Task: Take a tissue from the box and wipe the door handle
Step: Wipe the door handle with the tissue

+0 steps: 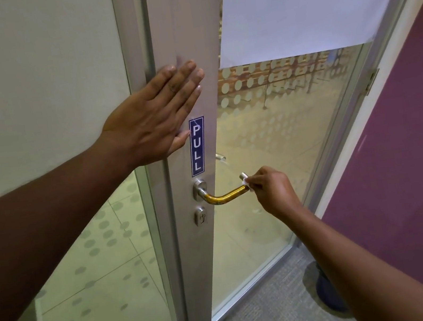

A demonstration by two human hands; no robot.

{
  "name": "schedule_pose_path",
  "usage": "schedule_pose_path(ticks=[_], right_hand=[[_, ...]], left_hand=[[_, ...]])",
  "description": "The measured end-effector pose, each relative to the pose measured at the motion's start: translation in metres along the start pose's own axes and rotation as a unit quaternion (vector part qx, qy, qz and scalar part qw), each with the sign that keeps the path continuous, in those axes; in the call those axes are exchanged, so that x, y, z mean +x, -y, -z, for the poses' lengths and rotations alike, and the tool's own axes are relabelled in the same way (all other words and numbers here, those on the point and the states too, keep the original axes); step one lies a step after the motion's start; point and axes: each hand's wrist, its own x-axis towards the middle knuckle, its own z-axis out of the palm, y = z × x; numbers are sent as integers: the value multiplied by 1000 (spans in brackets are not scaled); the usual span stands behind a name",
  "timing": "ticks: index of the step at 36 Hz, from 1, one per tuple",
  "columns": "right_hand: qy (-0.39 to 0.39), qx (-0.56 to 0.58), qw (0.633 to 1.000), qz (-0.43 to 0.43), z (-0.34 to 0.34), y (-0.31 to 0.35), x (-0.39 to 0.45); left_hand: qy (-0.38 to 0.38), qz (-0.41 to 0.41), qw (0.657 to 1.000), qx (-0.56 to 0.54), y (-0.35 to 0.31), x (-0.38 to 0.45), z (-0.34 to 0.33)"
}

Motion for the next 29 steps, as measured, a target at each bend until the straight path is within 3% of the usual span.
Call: schedule_pose_path(ticks=[2, 3, 4, 6, 8, 10, 14, 18, 29], right_hand=[[-6, 69, 997, -46, 0, -4, -1], [-10, 156, 983, -100, 0, -6, -2], [-18, 282, 944, -171, -1, -7, -2], [-52, 535, 783, -315, -5, -6, -3], [-89, 659, 629, -403, -12, -9, -3], [-80, 698, 562, -437, -20, -12, -3], [-5, 737, 515, -437, -32, -11, -1], [43, 777, 495, -387, -36, -10, 4], [54, 822, 433, -367, -44, -9, 12]], left_hand=[[-1, -3, 1000, 5, 0, 0, -1], [-2, -4, 1000, 6, 0, 0, -1], [-1, -4, 1000, 5, 0, 0, -2], [2, -3, 1000, 0, 1, 0, -1], [3, -3, 1000, -6, 1, 0, -1], [2, -2, 1000, -9, 1, 0, -2], [1, -1, 1000, -16, 0, 1, -1], [5, -3, 1000, -12, 0, 1, 1], [36, 3, 999, -9, 0, 2, 5]])
